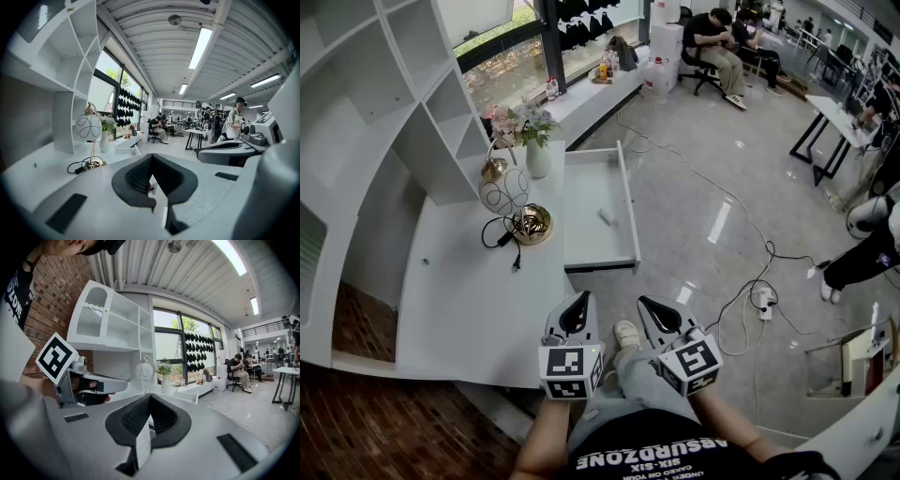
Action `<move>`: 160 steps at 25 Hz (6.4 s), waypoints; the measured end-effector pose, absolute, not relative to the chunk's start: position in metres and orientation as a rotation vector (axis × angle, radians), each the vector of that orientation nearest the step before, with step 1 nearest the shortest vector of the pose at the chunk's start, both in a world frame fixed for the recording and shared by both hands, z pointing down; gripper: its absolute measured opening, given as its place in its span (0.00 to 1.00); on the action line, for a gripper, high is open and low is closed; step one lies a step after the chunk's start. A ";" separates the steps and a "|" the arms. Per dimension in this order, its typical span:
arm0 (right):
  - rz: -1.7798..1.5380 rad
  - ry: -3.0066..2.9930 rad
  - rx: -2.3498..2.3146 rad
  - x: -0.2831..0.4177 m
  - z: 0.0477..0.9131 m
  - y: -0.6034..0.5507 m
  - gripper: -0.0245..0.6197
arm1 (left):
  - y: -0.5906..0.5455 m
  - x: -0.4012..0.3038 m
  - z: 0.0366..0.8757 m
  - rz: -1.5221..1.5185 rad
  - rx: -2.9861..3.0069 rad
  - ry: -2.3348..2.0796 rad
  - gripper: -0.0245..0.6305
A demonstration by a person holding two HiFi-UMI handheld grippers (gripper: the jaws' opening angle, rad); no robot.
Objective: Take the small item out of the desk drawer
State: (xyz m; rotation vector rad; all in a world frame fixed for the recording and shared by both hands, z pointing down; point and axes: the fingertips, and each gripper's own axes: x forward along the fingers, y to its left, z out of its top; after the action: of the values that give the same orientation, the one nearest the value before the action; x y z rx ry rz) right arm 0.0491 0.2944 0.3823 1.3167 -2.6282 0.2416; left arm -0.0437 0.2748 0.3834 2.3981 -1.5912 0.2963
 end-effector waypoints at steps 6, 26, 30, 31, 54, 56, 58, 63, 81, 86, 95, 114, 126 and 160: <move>0.160 -2.616 1.338 0.055 0.381 0.264 0.04 | 0.249 -0.037 0.384 0.300 2.411 -1.589 0.04; 0.241 -2.660 1.236 0.047 0.392 0.115 0.42 | 0.123 -0.046 0.402 0.359 2.336 -1.623 0.04; 0.262 -2.653 1.208 0.049 0.397 0.088 0.42 | 0.102 -0.047 0.410 0.378 2.308 -1.620 0.04; 0.268 -2.651 1.198 0.050 0.400 0.082 0.42 | 0.097 -0.048 0.412 0.385 2.299 -1.624 0.04; 0.354 -2.549 1.037 0.054 0.472 -0.027 0.42 | 0.018 -0.048 0.445 0.455 2.175 -1.744 0.04; 0.359 -2.533 1.035 0.052 0.480 -0.034 0.42 | 0.015 -0.050 0.449 0.451 2.158 -1.736 0.04; 0.361 -2.519 1.035 0.049 0.486 -0.043 0.42 | 0.010 -0.052 0.453 0.447 2.150 -1.726 0.04; 0.374 -2.486 1.024 0.041 0.499 -0.060 0.42 | -0.004 -0.055 0.465 0.429 2.139 -1.672 0.04; 0.452 -2.336 1.016 0.017 0.556 -0.130 0.42 | -0.067 -0.072 0.503 0.521 2.134 -1.522 0.04; 0.469 -2.297 0.992 0.009 0.576 -0.143 0.43 | -0.078 -0.078 0.511 0.535 2.121 -1.504 0.04; 0.489 -2.203 0.949 -0.001 0.616 -0.162 0.44 | -0.091 -0.085 0.524 0.548 2.108 -1.467 0.04; 0.524 -1.977 0.899 -0.009 0.699 -0.193 0.44 | -0.099 -0.100 0.553 0.559 2.056 -1.423 0.04; 0.696 -1.823 0.918 -0.013 0.744 -0.200 0.44 | -0.101 -0.104 0.568 0.553 2.025 -1.398 0.04; 0.861 -1.636 0.928 -0.001 0.799 -0.198 0.23 | -0.100 -0.109 0.591 0.560 1.992 -1.345 0.04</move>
State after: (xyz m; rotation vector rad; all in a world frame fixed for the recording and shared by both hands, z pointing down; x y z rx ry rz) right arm -0.0005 -0.1980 0.7995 0.9275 -1.6363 0.8606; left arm -0.1086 -0.1004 0.5908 1.9924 -1.3445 0.5600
